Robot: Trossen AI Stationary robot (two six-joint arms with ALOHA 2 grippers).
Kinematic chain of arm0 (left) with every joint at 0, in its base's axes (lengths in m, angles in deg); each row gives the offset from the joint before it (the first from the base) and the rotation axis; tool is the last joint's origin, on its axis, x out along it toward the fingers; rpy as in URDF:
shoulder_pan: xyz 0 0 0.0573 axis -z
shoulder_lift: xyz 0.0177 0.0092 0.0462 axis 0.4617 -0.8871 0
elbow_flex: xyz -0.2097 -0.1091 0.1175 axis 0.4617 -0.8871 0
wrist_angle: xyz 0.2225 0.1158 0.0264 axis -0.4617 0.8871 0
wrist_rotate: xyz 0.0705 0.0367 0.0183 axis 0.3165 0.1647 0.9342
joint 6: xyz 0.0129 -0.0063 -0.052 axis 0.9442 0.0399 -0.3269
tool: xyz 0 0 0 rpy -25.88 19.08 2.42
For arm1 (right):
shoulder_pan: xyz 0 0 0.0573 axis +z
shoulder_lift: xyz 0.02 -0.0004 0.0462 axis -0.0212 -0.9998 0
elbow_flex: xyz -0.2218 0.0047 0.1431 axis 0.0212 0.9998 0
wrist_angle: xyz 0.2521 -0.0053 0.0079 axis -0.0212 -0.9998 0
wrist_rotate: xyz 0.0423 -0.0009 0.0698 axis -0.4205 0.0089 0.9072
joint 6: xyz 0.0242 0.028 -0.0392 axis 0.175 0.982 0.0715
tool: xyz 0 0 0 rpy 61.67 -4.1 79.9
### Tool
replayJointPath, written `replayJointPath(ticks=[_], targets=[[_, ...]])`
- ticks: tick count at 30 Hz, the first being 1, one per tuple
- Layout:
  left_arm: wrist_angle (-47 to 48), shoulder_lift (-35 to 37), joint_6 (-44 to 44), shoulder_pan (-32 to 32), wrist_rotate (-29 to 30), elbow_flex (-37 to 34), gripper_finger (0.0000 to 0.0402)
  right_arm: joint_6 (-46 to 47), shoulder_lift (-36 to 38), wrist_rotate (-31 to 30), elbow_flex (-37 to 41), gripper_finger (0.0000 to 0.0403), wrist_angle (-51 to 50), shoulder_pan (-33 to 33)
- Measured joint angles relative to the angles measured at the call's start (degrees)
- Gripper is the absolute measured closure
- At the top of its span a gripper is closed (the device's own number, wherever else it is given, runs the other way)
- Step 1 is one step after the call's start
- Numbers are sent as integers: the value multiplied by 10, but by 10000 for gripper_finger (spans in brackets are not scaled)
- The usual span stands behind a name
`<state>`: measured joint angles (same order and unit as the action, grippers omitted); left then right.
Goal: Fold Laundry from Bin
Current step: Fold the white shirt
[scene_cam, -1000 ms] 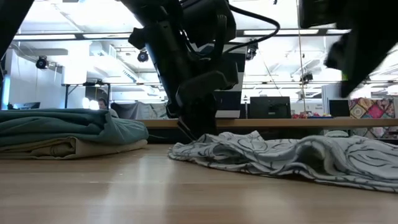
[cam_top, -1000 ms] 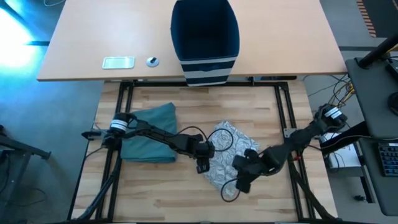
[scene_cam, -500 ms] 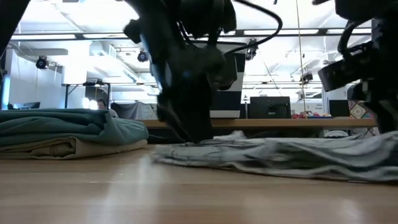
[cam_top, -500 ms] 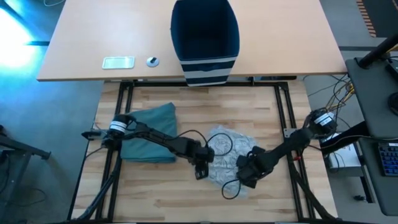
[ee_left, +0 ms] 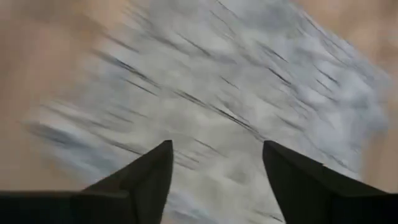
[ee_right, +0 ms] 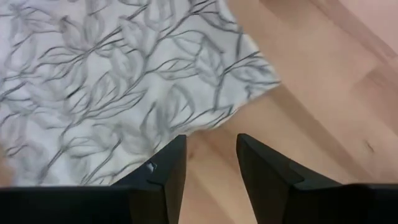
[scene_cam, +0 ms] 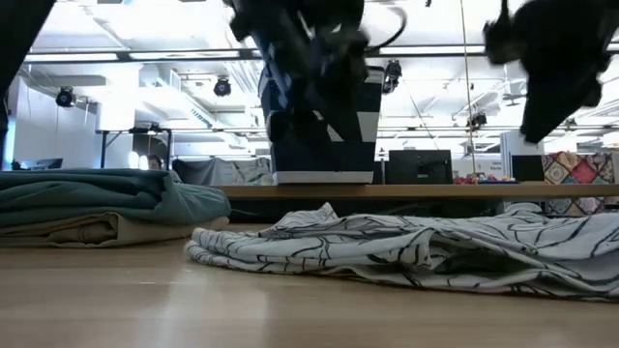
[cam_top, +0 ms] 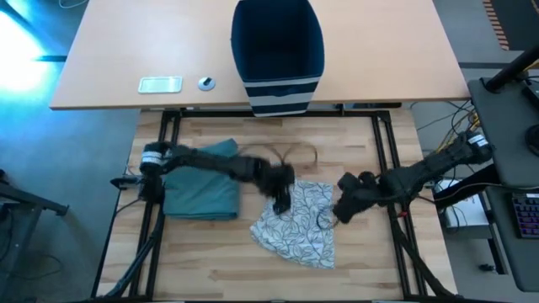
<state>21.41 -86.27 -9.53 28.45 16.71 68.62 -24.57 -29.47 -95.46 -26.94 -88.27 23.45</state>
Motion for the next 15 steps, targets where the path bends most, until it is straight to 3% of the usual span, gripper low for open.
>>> replayJointPath(ticks=[6,10,15], targets=[[5,-16,181,-100,18,-10,126,-137,10,63,58,220,55,-101],[-2,-26,290,-127,14,-9,124,-258,-23,91,70,175,85,-159],[2,-60,331,-132,-43,-10,138,-366,-71,118,72,147,125,-231]])
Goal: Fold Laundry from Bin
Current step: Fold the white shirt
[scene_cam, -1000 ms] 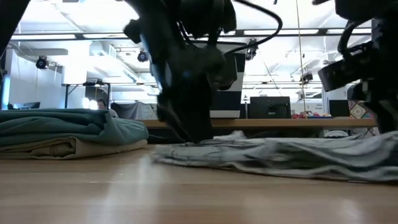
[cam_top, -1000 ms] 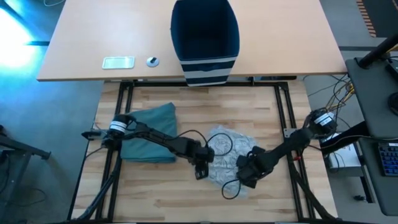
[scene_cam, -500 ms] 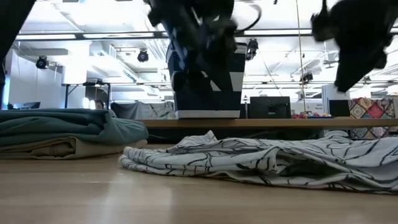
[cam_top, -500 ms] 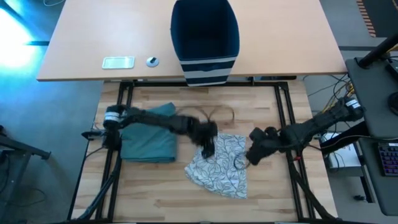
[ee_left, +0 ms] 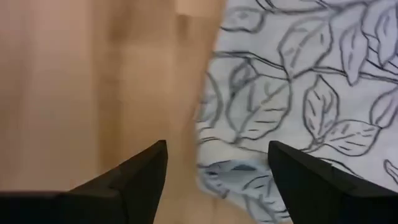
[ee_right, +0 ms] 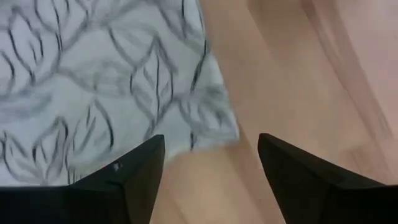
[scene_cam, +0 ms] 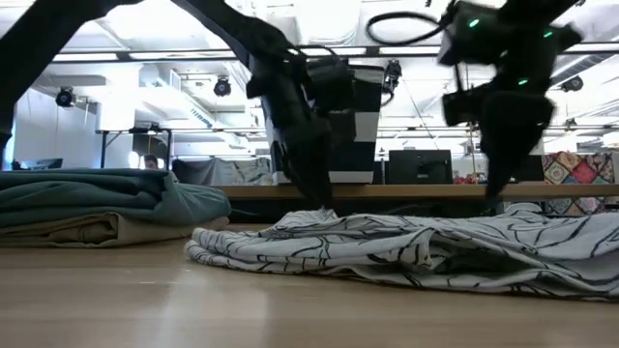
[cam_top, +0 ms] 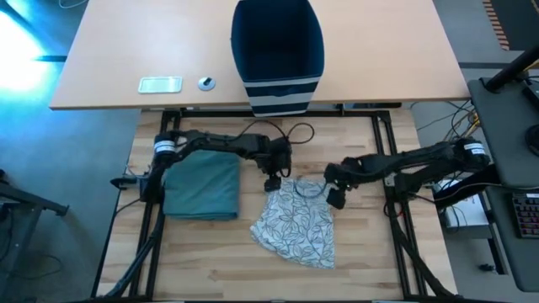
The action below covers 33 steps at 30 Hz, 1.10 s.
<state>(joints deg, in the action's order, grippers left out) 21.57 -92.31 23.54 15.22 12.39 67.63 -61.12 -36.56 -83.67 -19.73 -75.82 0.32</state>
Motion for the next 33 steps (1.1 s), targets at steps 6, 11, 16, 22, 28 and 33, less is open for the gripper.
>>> replayJointPath(ticks=[6,11,16,22,28,33], targets=[[27,-37,3,5,-18,3,175,-87,-67,55,0,154,59,-69],[42,-50,-5,4,-12,5,241,-131,-133,71,-2,184,85,-79],[41,-50,-27,4,0,8,352,-165,-168,80,-17,264,83,-81],[70,-46,-16,-5,58,51,389,-223,-144,-4,-73,383,23,-103],[123,4,1,-23,115,110,398,-265,-92,-88,-156,392,-105,-120],[143,61,-25,4,119,103,400,-209,-28,-61,-172,393,-151,-71]])
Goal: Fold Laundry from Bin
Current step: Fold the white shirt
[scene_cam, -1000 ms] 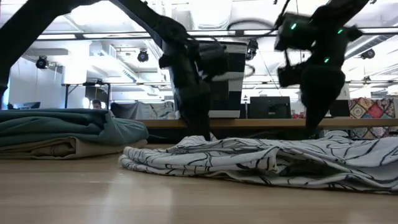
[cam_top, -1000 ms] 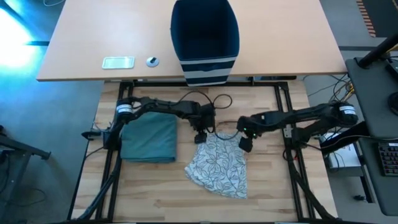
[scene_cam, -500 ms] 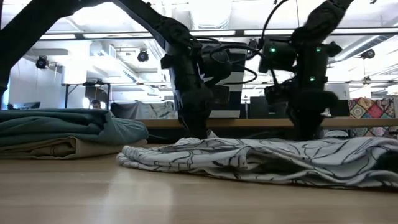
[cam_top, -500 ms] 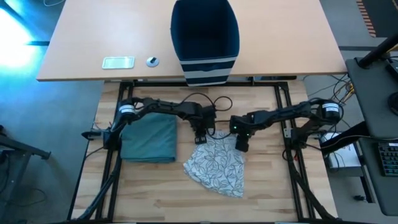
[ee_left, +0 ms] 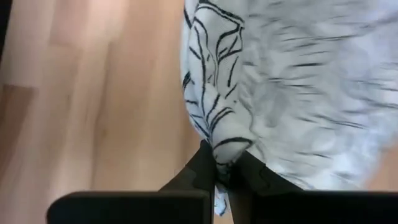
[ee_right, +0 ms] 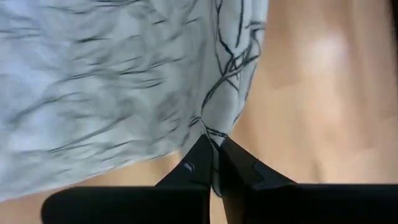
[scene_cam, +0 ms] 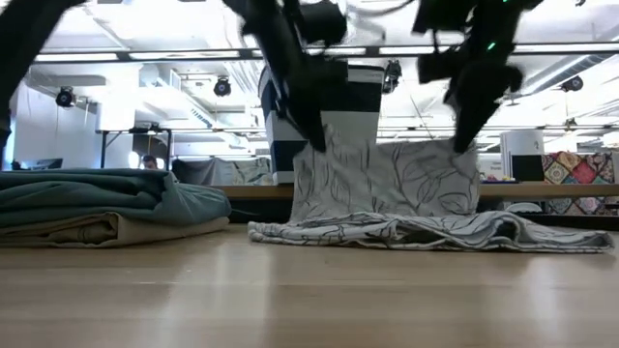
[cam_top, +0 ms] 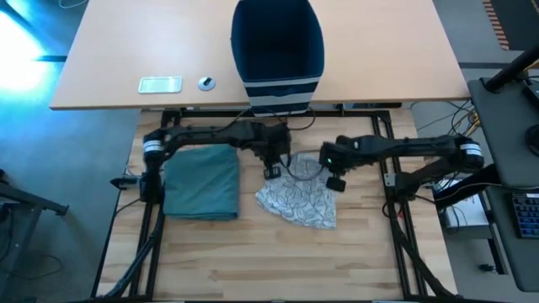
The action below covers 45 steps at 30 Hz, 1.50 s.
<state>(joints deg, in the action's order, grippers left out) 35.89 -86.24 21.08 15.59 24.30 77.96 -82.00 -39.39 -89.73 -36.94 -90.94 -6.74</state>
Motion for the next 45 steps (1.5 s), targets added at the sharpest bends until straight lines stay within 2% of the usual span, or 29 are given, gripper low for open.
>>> replayJointPath(ticks=[4,10,14,17,21,23,27,29,31,35,36,39,45], targets=[[-8,44,-20,64,-1,-43,401,81,35,28,12,393,-6,84],[-49,60,-43,175,0,-114,401,177,25,49,23,393,46,239],[-116,52,-69,225,12,-161,400,198,-15,31,39,393,97,318],[-154,47,-94,243,19,-182,388,242,-62,16,41,385,98,346],[-165,34,-142,249,17,-193,350,289,-127,8,39,358,97,356],[-154,34,-151,249,11,-191,323,293,-149,27,32,337,93,356],[-35,43,-146,254,-10,-152,266,293,-161,68,-6,286,39,356],[29,51,-134,255,-12,-122,242,293,-149,69,-30,262,11,358],[44,58,-124,252,-1,-101,224,290,-128,60,-51,242,1,358],[-64,53,-136,232,28,-99,211,304,-102,-33,-56,222,31,343],[-98,46,-144,225,30,-101,211,307,-101,-41,-47,220,48,333],[-154,14,-159,213,57,-109,213,323,-110,-24,-3,221,88,310],[-161,-60,-183,185,74,-110,216,327,-124,0,80,234,101,270]])
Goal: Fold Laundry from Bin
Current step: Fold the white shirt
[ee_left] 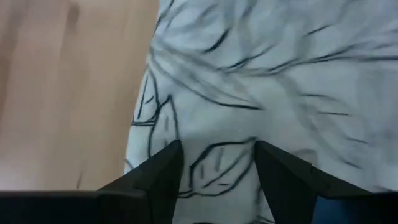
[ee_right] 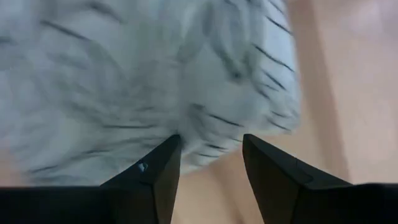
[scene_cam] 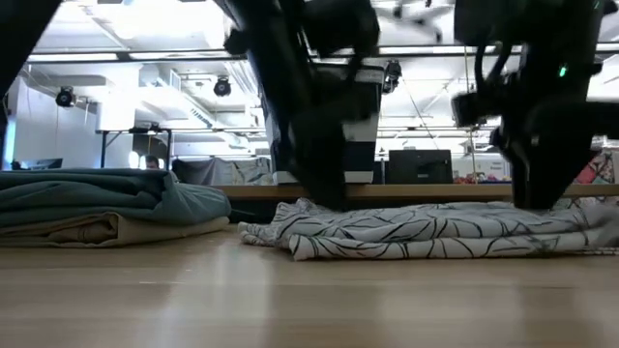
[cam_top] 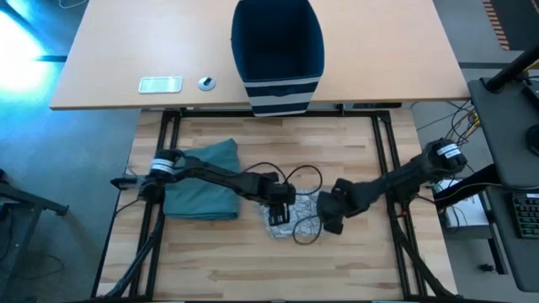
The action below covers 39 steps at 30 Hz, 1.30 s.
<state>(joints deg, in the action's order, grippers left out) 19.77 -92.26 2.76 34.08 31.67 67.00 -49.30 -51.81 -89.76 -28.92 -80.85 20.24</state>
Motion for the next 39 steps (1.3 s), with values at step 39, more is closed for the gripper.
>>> replayJointPath(ticks=[39], targets=[[56,-61,64,-160,-263,28,217,-26,207,25,96,213,63,-125]])
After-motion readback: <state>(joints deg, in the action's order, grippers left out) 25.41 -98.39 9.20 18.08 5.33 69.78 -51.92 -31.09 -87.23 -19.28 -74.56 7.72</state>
